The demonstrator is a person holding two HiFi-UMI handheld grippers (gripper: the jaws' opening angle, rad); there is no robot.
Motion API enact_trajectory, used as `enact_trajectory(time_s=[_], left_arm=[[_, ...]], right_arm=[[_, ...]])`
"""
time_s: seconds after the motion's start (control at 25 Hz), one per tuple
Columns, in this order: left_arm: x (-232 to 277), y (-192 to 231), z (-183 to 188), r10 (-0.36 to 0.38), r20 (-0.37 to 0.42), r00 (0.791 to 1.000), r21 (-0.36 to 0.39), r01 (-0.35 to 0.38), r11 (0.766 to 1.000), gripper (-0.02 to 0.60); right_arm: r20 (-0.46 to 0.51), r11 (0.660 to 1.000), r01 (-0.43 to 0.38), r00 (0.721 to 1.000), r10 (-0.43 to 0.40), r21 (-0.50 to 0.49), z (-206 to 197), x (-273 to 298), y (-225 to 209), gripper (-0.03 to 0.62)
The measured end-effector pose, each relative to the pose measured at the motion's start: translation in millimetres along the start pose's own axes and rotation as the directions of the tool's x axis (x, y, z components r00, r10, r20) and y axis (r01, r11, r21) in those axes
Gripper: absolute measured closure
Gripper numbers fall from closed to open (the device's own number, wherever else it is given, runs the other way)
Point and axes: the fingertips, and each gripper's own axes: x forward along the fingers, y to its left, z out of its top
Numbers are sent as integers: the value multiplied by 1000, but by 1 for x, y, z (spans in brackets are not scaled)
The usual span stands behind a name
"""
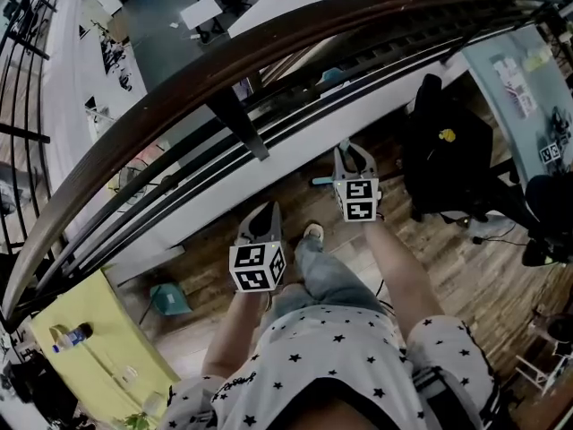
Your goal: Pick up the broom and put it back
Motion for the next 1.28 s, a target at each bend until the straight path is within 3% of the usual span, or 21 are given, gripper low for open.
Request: enact_trajectory(time_s=[0.48,1.04,1.28], left_arm=[[63,-11,15,9,-28,1000,-4,-9,1000,571],[100,-24,21,23,-28,999,-36,-24,999,571],[113,-25,12,9,-47,999,-40,-10,999,571]], right_arm=[[-45,1000,-7,999,8,12,-4,58,-39,517],[-79,994,-74,995,68,-82,-2,122,-41,517],[-51,991,-82,996,77,-108,4,152,-44,517]])
